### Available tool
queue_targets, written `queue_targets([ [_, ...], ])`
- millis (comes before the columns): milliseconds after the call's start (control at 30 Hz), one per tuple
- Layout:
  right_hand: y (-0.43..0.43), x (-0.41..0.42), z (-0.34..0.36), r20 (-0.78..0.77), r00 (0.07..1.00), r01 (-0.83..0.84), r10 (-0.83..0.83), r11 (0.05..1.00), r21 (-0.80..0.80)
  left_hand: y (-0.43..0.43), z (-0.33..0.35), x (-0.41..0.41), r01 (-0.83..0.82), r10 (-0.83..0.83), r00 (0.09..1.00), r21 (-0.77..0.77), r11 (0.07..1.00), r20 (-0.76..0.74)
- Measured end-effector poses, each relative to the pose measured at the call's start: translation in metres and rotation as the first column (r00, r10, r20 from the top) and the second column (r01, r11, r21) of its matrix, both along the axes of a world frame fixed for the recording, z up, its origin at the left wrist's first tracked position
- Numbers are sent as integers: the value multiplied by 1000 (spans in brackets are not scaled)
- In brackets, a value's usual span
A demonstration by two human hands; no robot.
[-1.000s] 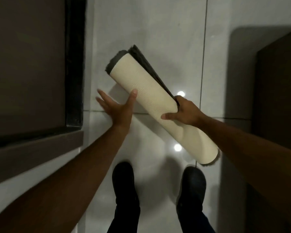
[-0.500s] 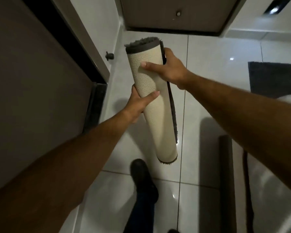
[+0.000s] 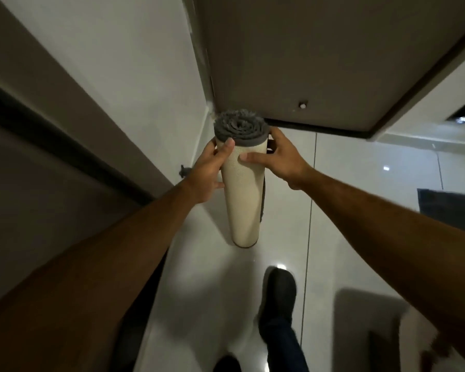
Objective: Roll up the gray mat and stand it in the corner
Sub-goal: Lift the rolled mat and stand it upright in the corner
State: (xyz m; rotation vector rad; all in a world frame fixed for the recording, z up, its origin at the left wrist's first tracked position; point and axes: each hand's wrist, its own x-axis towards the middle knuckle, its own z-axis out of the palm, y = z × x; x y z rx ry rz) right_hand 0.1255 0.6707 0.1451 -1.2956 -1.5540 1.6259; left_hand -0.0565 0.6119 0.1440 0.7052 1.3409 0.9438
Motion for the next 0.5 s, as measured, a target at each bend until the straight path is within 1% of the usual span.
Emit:
queue_targets([
  [33,23,-6,2,0,1000,-13,13,1000,-13,20,1,-6,-25,25,1000,3,1000,-7],
  [100,71,-17,5,-35,999,-35,34,999,-35,63,6,-14,-24,24,1000,16,1000,-12],
  [167,112,-27,6,-88,995,-61,55,996,-69,106,7,-24,-22,21,999,-16,1000,-32],
  [300,200,-60,12,-121,989,-96,89,994,-56,177,9,-54,-27,27,1000,-12,1000,5],
  [400,260,-92,4,-86,990,-124,116,987,-98,229,-7,-81,-87,88,995,-18,996,43],
  [500,312,-120,-18,-102,988,-128,115,983,-129,278,-33,-105,-170,172,981,-28,985,87],
])
